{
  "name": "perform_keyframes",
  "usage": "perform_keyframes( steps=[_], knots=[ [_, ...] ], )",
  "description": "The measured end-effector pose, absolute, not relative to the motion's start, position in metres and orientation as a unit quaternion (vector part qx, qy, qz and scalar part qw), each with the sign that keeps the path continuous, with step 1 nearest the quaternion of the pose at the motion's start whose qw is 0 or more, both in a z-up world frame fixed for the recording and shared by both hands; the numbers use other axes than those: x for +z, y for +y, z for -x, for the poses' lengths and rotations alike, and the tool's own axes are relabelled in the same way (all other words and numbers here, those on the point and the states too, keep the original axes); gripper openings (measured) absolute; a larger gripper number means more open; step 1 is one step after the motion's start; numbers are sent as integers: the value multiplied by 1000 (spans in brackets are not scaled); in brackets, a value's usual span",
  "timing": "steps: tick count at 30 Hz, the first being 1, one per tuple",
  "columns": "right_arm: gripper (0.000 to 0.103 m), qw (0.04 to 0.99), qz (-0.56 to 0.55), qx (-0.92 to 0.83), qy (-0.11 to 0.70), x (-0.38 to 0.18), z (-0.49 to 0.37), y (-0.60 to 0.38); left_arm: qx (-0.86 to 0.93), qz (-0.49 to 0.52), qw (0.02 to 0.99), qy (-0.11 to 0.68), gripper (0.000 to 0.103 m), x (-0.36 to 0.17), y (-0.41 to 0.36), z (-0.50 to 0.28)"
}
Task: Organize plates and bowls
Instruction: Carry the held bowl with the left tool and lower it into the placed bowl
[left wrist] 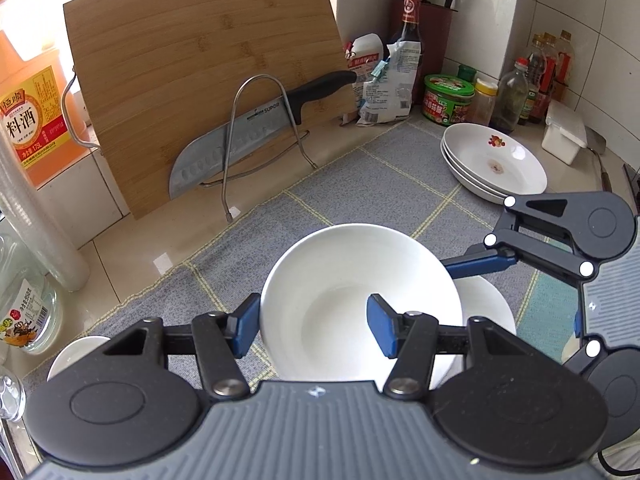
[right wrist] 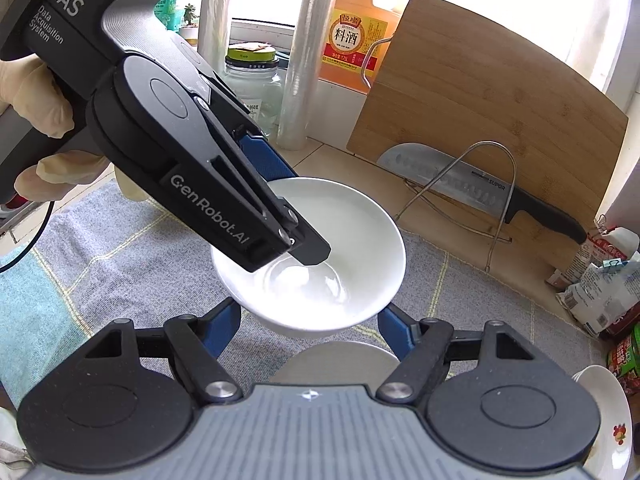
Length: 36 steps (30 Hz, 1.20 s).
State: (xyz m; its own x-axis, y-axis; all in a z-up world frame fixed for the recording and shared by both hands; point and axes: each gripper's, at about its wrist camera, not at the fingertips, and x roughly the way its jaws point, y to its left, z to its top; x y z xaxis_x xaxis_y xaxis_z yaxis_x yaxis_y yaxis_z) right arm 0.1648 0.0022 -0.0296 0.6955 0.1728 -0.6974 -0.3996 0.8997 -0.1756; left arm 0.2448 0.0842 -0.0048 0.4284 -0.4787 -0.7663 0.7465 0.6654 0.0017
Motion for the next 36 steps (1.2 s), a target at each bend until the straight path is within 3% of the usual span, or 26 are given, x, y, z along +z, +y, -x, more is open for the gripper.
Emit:
perform_keyframes(
  steps=[36],
  knots=[
    [79, 909, 109, 96, 392, -41, -107, -54, -432, -212, 782, 397, 56, -29, 17, -210]
  ],
)
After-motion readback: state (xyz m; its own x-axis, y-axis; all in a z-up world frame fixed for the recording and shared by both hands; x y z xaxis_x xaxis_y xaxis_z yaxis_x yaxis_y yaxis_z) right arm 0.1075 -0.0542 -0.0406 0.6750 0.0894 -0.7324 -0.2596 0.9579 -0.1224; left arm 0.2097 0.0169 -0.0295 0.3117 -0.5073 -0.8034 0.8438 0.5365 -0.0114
